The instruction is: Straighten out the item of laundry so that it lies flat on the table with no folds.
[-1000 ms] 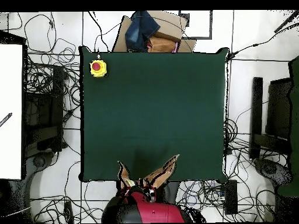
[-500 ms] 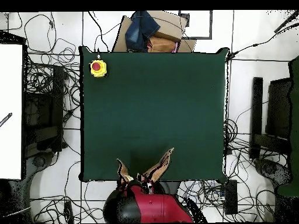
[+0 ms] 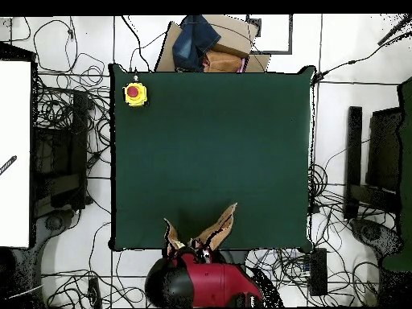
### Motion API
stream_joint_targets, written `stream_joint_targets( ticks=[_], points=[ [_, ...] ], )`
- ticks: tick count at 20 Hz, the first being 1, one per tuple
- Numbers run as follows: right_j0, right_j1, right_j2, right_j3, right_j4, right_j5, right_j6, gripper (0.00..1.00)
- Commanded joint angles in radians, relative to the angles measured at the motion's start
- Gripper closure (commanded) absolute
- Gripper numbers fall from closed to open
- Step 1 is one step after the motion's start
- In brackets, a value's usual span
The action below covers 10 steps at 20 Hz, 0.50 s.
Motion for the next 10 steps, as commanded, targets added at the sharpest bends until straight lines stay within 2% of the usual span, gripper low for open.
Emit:
stream_joint_targets(
  ticks=[1,6,10],
  points=[
    [0.017,0.119,-0.047,-0.108,0.0,-0.108,0.191,1.0],
    [-0.013,0.132,-0.018,-0.145,0.011,-0.072,0.151,1.0],
    [-0.021,0.067,0.012,-0.17,0.016,0.035,0.105,1.0]
  ],
)
